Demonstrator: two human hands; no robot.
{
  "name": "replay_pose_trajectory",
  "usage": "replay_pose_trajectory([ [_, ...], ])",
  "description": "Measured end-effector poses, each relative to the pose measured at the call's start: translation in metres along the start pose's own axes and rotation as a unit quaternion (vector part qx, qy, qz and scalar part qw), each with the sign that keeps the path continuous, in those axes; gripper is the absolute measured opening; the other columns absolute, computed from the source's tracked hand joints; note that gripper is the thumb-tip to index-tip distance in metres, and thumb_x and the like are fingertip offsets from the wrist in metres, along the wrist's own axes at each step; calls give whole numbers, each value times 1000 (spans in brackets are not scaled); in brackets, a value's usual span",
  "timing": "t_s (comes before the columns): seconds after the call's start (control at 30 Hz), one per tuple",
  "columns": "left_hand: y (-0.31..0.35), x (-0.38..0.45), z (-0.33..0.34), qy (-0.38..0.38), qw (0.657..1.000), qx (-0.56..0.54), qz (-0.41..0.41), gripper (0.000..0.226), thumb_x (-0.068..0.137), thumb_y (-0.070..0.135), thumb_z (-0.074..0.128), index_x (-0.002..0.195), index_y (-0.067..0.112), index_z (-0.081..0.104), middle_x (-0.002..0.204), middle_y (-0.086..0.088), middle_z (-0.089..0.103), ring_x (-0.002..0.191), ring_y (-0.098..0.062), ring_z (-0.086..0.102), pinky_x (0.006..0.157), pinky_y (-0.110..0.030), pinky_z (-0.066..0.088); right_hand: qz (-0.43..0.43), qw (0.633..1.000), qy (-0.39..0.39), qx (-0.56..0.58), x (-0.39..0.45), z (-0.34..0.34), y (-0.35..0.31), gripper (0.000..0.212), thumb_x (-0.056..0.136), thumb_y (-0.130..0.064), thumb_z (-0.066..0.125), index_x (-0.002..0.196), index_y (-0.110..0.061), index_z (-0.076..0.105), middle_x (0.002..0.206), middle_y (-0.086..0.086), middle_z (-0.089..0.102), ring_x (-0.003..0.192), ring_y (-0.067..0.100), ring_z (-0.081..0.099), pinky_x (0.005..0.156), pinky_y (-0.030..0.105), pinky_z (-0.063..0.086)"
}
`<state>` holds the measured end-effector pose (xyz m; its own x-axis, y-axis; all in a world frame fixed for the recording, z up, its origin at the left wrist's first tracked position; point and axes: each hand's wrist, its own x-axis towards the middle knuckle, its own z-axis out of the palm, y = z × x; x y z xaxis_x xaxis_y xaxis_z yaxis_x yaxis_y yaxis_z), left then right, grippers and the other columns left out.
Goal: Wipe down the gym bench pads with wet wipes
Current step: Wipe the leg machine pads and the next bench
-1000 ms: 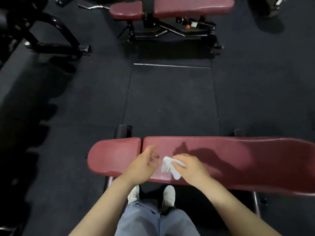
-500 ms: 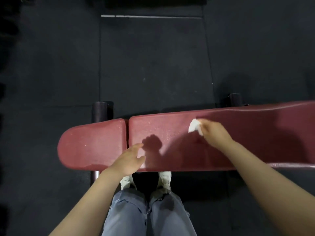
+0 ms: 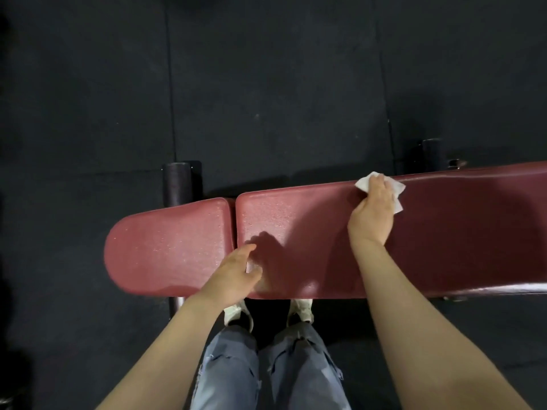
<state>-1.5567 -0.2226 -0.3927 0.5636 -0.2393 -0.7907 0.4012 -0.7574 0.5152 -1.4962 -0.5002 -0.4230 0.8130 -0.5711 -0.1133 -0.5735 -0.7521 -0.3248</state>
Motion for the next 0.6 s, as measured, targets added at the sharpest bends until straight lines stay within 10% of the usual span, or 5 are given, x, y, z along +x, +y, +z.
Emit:
replay_pose_trajectory([
  [0.2, -37, 7, -25, 67, 997, 39, -20, 65, 99, 22, 51, 157, 19, 21, 163, 2, 22, 150, -15, 17, 121, -30, 15, -143, 975, -169, 10, -78, 74, -98, 56, 88, 2, 54, 141, -14, 46, 143, 8, 46, 135, 29, 40, 113, 34, 31],
  [0.33, -61, 5, -35, 56, 992, 113, -22, 71, 98, 25, 51, 158, 21, 14, 166, 3, 11, 152, -16, 10, 122, -33, 12, -425, 839, -339, -10, -102, 105, -118, 46, 100, -7, 41, 145, -12, 44, 154, 4, 38, 145, 20, 29, 118, 32, 22],
  [0.43, -72, 2, -32, 34, 988, 148, -21, 73, 97, 27, 50, 159, 23, 10, 166, 5, 5, 153, -17, 6, 124, -39, 14, -568, 777, -267, -30, -68, 95, -78, 45, 90, -11, 44, 130, -12, 63, 138, 5, 59, 130, 21, 53, 113, 35, 32],
  [0.6, -75, 1, -18, 28, 989, 142, -11, 71, 98, 27, 49, 159, 23, 12, 166, 4, 4, 153, -17, 5, 124, -39, 13, -420, 887, -118, -153, 6, 7, 41, 50, 90, -7, 41, 139, -13, 51, 138, 10, 58, 125, 32, 55, 113, 38, 32],
])
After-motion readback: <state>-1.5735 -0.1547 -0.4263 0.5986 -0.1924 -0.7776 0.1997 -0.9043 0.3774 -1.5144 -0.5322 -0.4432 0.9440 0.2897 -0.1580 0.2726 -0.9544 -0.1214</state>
